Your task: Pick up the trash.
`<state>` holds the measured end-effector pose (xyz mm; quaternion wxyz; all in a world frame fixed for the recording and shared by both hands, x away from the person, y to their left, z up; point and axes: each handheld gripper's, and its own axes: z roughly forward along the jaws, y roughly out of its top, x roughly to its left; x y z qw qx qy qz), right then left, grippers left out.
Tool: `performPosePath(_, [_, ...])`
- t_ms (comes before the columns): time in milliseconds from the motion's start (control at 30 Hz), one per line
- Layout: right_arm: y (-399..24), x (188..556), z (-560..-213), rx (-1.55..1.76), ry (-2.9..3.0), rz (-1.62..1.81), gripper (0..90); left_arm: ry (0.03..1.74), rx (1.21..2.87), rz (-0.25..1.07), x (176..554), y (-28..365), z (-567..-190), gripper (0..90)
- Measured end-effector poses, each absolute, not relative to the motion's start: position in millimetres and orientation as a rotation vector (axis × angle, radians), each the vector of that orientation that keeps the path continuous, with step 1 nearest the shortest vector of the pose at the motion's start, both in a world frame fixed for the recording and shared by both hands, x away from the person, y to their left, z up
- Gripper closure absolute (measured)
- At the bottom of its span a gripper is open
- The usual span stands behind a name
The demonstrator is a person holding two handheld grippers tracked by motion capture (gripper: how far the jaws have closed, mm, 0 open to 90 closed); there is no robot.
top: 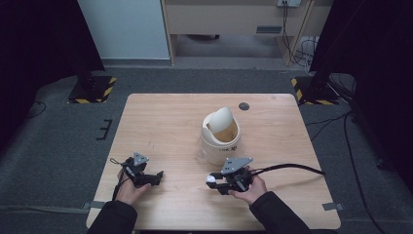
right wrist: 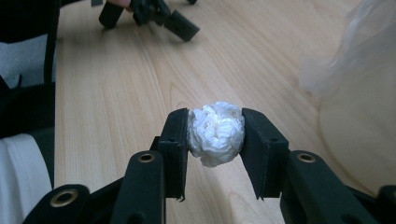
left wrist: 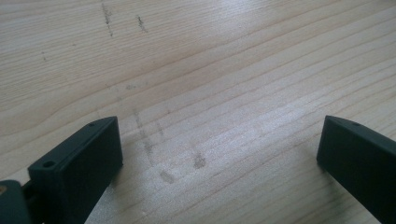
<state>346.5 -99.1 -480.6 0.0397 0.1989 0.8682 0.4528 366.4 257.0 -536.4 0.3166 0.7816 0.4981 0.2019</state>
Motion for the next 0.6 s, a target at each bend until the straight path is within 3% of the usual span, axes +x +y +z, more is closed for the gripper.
performPosePath(600, [-148,360,-434,0.713,2.405,1.585,62.3,1.311,2.058,0.531,366,257,-536,0.0])
